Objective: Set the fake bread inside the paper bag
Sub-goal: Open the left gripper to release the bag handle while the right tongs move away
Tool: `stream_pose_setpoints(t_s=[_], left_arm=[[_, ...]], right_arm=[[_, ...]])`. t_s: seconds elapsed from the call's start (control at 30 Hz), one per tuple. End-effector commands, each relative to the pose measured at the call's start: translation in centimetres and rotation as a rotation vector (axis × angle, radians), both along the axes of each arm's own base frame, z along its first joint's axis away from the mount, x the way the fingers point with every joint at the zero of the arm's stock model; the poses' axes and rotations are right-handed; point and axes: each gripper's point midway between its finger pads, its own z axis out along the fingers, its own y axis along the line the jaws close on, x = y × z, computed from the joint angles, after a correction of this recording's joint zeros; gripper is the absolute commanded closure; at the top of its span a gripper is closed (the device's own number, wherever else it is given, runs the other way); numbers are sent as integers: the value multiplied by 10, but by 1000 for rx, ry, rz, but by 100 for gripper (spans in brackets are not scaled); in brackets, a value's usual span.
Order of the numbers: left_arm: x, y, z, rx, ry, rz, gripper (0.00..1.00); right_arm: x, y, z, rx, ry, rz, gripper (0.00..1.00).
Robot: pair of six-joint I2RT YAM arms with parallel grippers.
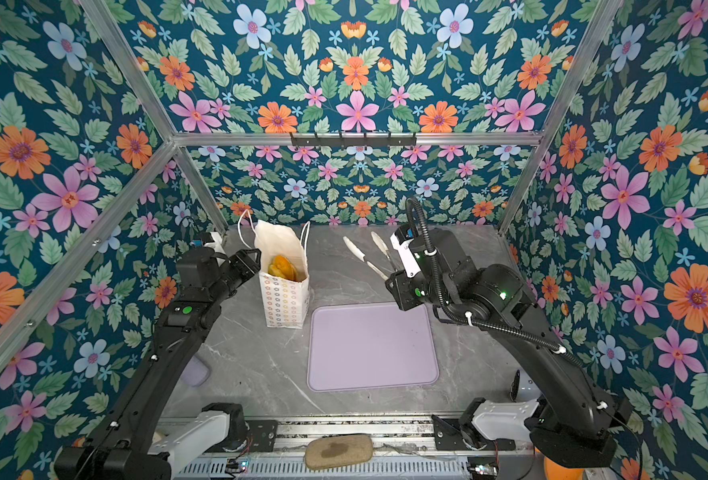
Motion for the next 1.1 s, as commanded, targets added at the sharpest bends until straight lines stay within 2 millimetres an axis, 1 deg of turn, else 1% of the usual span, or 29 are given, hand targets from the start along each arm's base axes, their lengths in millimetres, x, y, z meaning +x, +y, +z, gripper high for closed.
stream_pose_setpoints(t_s=[0.0,0.1,0.2,0.43,0.53,0.6,0.73,0.87,0.97,1.07], left_arm=[[-7,14,2,121,13,35,37],[-14,26,9,187,15,76,30],[-19,31,15,216,1,90,27],[-17,31,1,233,44,76,29],[-16,27,1,234,46,52,30],[-17,25,6,238,30,36,30],[-22,15,28,254,-56,-27,30],[-27,2,52,274,-135,-114,30],[-30,5,65,305,-170,-99,29],[-32,18,76,345,-210,-27,29]], right_arm=[[6,-8,-6,20,4,-42,61],[10,-20,-21,15,36,-80,61],[13,-26,-31,12,60,-102,61],[13,-30,-45,5,90,-110,61],[13,-33,-49,-1,98,-117,61],[13,-37,-52,0,99,-130,61],[21,-48,-60,-4,106,-178,61],[32,-61,-76,-23,130,-236,62],[44,-72,-90,-44,145,-283,62],[56,-83,-109,-52,173,-328,62]])
